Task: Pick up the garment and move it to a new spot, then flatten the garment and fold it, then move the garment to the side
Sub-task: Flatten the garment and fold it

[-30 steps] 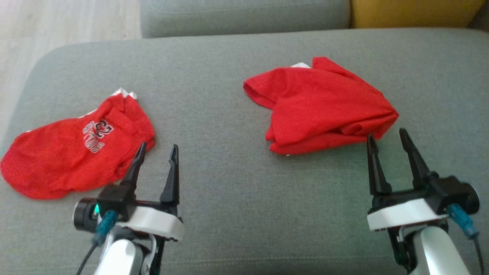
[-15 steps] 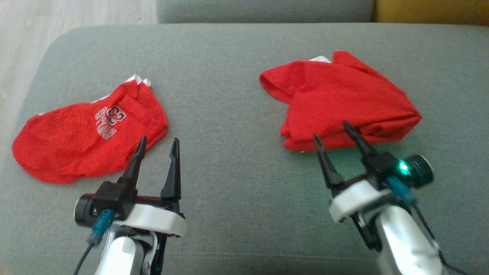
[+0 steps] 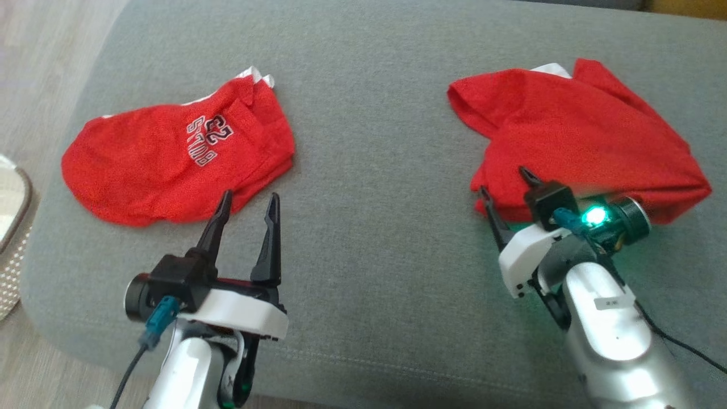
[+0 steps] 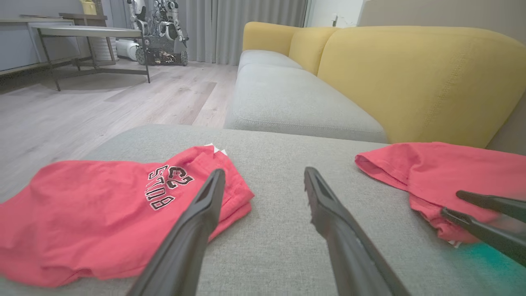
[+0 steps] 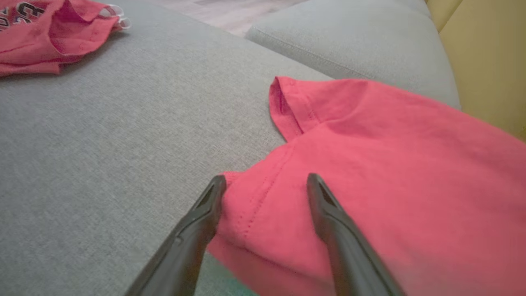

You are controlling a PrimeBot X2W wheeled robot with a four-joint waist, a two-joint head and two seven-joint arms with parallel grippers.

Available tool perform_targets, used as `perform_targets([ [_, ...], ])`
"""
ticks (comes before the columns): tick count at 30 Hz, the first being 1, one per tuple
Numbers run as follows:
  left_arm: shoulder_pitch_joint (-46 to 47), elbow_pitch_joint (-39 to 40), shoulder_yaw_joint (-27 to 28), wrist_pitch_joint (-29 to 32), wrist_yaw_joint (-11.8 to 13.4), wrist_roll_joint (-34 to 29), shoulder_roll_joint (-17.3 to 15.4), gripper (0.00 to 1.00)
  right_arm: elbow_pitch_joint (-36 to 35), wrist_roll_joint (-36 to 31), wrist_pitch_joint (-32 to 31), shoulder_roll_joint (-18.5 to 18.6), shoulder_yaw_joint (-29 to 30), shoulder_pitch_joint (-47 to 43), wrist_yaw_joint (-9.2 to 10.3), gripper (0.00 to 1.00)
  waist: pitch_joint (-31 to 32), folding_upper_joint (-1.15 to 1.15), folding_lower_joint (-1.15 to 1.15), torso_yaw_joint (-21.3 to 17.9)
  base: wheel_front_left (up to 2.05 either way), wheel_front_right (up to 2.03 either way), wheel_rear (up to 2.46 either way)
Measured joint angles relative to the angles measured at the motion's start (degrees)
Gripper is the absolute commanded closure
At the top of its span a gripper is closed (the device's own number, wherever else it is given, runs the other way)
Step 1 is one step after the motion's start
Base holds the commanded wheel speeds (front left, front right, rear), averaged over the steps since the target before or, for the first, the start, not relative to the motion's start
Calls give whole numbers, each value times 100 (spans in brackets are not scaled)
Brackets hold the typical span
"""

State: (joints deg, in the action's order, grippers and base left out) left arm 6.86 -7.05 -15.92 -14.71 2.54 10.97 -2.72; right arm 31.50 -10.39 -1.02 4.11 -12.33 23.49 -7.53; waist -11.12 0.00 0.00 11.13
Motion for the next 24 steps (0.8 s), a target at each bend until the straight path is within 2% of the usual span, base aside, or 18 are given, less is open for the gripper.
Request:
perform_targets([
  [1, 1, -10, -4, 0, 1, 23, 0, 0, 65, -12, -3, -3, 71, 23, 0, 23, -23, 0, 0, 34, 0, 0, 0],
  [2, 3, -16, -12, 0, 7, 37, 0, 0, 144, -12, -26, -4, 130, 46, 0, 98, -41, 0, 0, 62, 0, 0, 0],
  [10, 45, -63, -121, 0, 79, 103, 0, 0, 325, -10, 13, -13, 211, 65, 0, 100, 14, 0, 0, 95, 0, 0, 0],
  [15, 43, -104, -211, 1, 81, 130, 1, 0, 323, 196, 62, -15, -20, 234, 0, 100, 230, 0, 0, 67, 0, 0, 0],
  [21, -48, -144, -330, 0, 136, 179, 0, 0, 227, 1023, 68, -14, -917, 826, 0, 100, 571, 0, 0, 30, 0, 0, 0],
  [24, -170, -178, -370, 0, 157, 181, 0, 0, 75, 1929, 199, -16, -1262, 1354, 0, 100, 726, 0, 0, 3, 0, 0, 0],
])
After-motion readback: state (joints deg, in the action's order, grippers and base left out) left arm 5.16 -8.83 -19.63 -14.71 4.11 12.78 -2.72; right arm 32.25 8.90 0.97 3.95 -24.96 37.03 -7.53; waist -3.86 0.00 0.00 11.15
